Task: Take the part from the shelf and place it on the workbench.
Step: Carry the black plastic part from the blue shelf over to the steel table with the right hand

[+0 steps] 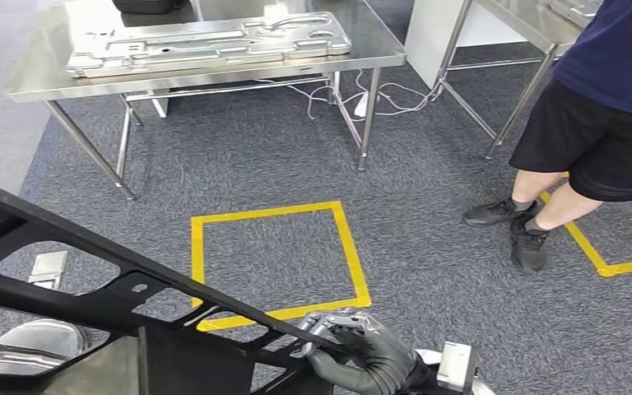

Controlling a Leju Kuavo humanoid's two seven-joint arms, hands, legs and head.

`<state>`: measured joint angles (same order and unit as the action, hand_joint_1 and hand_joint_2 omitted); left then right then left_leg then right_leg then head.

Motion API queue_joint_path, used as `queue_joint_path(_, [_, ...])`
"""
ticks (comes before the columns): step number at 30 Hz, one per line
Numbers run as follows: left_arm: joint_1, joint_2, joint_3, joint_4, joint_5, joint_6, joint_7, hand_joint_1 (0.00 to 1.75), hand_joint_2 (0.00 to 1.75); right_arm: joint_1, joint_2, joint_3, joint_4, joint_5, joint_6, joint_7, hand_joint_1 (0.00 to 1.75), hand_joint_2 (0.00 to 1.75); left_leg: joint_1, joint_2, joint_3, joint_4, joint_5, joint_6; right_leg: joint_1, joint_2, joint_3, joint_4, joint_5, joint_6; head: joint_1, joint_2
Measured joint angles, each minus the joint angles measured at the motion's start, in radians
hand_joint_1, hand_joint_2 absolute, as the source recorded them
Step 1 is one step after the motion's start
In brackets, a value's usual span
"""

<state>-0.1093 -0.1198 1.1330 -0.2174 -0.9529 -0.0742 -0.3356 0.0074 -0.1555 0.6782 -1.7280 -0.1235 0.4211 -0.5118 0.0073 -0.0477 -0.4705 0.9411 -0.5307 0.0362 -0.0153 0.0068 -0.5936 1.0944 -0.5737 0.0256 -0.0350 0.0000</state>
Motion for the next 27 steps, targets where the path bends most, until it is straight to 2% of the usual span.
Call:
queue_joint_path(2, [0.001,0.0,0.0,0.0,0.0,0.0,0.0,0.0,1.75,-0.001,-0.002,0.0,0.003,0.0,0.0,0.0,1.75,1.75,0.004,-0.004,0.001,0.0,0.0,0.0,-0.004,-0.001,-0.056,0.111,-0.048,0.008,0.0,0.0])
queue_joint_path(3, [0.002,0.0,0.0,0.0,0.0,0.0,0.0,0.0,1.75,0.0,-0.002,0.0,0.004,0.0,0.0,0.0,1.75,1.75,0.006,-0.008,0.001,0.003,-0.003,-0.002,-0.007,-0.001,-0.075,0.146,-0.055,0.014,0.0,0.0])
queue_joint_path(4, [0.002,0.0,0.0,0.0,0.0,0.0,0.001,0.0,1.75,0.0,-0.003,0.0,0.005,0.0,0.0,0.0,1.75,1.75,0.01,-0.014,0.002,0.008,-0.007,-0.008,-0.011,-0.001,-0.078,0.15,-0.043,0.022,0.0,0.0])
queue_joint_path(5, [0.003,0.0,0.0,0.0,-0.001,0.0,0.001,0.0,1.75,0.0,-0.004,0.0,0.005,0.0,0.0,0.0,1.75,1.75,0.015,-0.023,0.002,0.016,-0.014,-0.016,-0.016,0.0,-0.064,0.117,-0.014,0.031,0.0,0.0])
queue_joint_path(6, [0.002,0.0,0.0,0.0,-0.001,0.0,0.001,0.0,1.75,0.0,-0.004,0.0,0.005,0.0,0.0,0.0,1.75,1.75,0.021,-0.031,0.001,0.027,-0.023,-0.025,-0.021,0.008,-0.038,0.059,0.02,0.041,0.0,0.0])
queue_joint_path(7, [0.001,0.0,0.0,0.0,-0.001,0.0,0.0,0.0,1.75,0.0,-0.004,0.0,0.006,0.0,0.0,0.0,1.75,1.75,0.025,-0.04,-0.003,0.04,-0.033,-0.036,-0.026,0.027,-0.012,0.008,0.042,0.05,0.001,0.0])
queue_joint_path(8, [0.0,0.001,0.0,0.0,-0.001,0.0,0.0,0.0,1.75,0.0,-0.004,0.0,0.006,0.0,0.0,0.0,1.75,1.75,0.028,-0.049,-0.01,0.056,-0.043,-0.045,-0.029,0.044,0.006,-0.028,0.05,0.049,0.002,0.0])
queue_joint_path(9, [-0.001,0.001,0.0,0.0,-0.001,0.0,0.0,0.0,1.75,0.002,-0.004,0.0,0.007,0.0,0.0,-0.001,1.75,1.75,0.029,-0.057,-0.017,0.067,-0.05,-0.052,-0.03,0.057,0.013,-0.041,0.046,0.043,0.002,0.0])
queue_joint_path(10, [-0.002,0.001,0.0,0.0,-0.001,0.0,0.0,0.0,1.75,0.004,-0.004,0.0,0.007,0.0,0.0,-0.001,1.75,1.75,0.029,-0.065,-0.024,0.073,-0.052,-0.057,-0.029,0.063,0.013,-0.038,0.037,0.032,0.003,0.0])
queue_joint_path(11, [-0.001,0.001,0.0,0.0,-0.001,0.0,0.0,0.0,1.75,0.005,-0.004,0.0,0.007,0.0,0.0,-0.002,1.75,1.75,0.029,-0.074,-0.029,0.076,-0.053,-0.061,-0.029,0.053,0.011,-0.035,0.034,0.02,0.003,0.0])
queue_joint_path(12, [0.0,0.001,0.0,0.0,-0.001,0.0,0.0,0.0,1.75,0.006,-0.003,0.0,0.007,-0.001,0.0,-0.002,1.75,1.75,0.03,-0.071,-0.03,0.077,-0.053,-0.063,-0.028,0.041,0.011,-0.034,0.032,0.012,0.003,0.0])
queue_joint_path(14, [0.0,0.001,0.0,0.0,-0.002,0.0,0.0,0.0,1.75,0.005,-0.002,0.0,0.005,-0.001,0.0,-0.003,1.75,1.75,0.028,-0.025,-0.051,0.117,-0.073,-0.068,-0.028,0.016,0.014,-0.035,0.029,-0.002,0.002,0.0])
queue_joint_path(16, [-0.006,0.0,0.0,0.0,-0.002,0.0,0.0,0.0,1.75,0.007,-0.001,0.0,0.003,-0.001,0.0,-0.003,1.75,1.75,0.024,0.027,-0.114,0.233,-0.122,-0.071,-0.026,-0.014,0.017,-0.036,0.024,-0.011,0.002,0.0])
queue_joint_path(17, [-0.008,0.0,0.0,0.0,-0.002,0.0,0.0,0.0,1.75,0.007,-0.001,-0.001,0.003,-0.001,0.0,-0.003,1.75,1.75,0.024,0.035,-0.154,0.302,-0.145,-0.072,-0.024,-0.027,0.017,-0.036,0.022,-0.014,0.002,0.0])
queue_joint_path(18, [-0.007,0.0,0.0,0.0,-0.002,0.0,0.0,0.0,1.75,0.008,-0.001,0.0,0.003,-0.001,0.0,-0.003,1.75,1.75,0.023,0.037,-0.185,0.352,-0.156,-0.071,-0.022,-0.038,0.018,-0.036,0.02,-0.015,0.002,0.0])
queue_joint_path(19, [-0.005,0.0,0.0,0.0,-0.002,0.0,0.0,0.0,1.75,0.008,-0.001,-0.001,0.003,-0.001,0.0,-0.003,1.75,1.75,0.022,0.037,-0.2,0.369,-0.147,-0.068,-0.02,-0.047,0.02,-0.036,0.018,-0.016,0.002,0.0])
queue_joint_path(20, [-0.003,0.0,0.0,0.0,-0.003,0.0,0.0,0.0,1.75,0.008,-0.001,-0.001,0.003,-0.001,0.0,-0.003,1.75,1.75,0.021,0.038,-0.195,0.347,-0.119,-0.063,-0.019,-0.053,0.024,-0.036,0.015,-0.016,0.002,0.0])
queue_joint_path(22, [0.0,0.001,0.0,0.0,-0.003,0.0,0.0,0.0,1.75,0.007,0.0,-0.001,0.003,-0.002,-0.001,-0.003,1.75,1.75,0.015,0.044,-0.147,0.232,-0.042,-0.048,-0.017,-0.062,0.035,-0.037,0.009,-0.014,0.002,0.0])
queue_joint_path(23, [0.0,0.001,0.0,0.0,-0.004,0.0,-0.001,0.0,1.75,0.007,0.0,-0.001,0.003,-0.004,-0.001,-0.003,1.75,1.75,0.009,0.05,-0.125,0.18,-0.016,-0.04,-0.016,-0.065,0.039,-0.038,0.008,-0.012,0.002,0.0])
queue_joint_path(24, [0.0,0.001,0.0,0.0,-0.004,0.0,-0.001,0.0,1.75,0.007,0.001,-0.001,0.003,-0.005,-0.001,-0.004,1.75,1.75,0.003,0.055,-0.111,0.147,-0.005,-0.032,-0.016,-0.068,0.041,-0.039,0.007,-0.008,0.002,0.0])
queue_joint_path(27, [0.0,0.002,-0.001,0.0,-0.004,0.0,-0.003,0.0,1.75,0.008,0.003,-0.001,0.0,-0.009,-0.001,-0.005,1.75,1.75,-0.006,0.06,-0.102,0.117,-0.013,-0.019,-0.016,-0.074,0.04,-0.047,0.012,0.01,0.001,0.0])
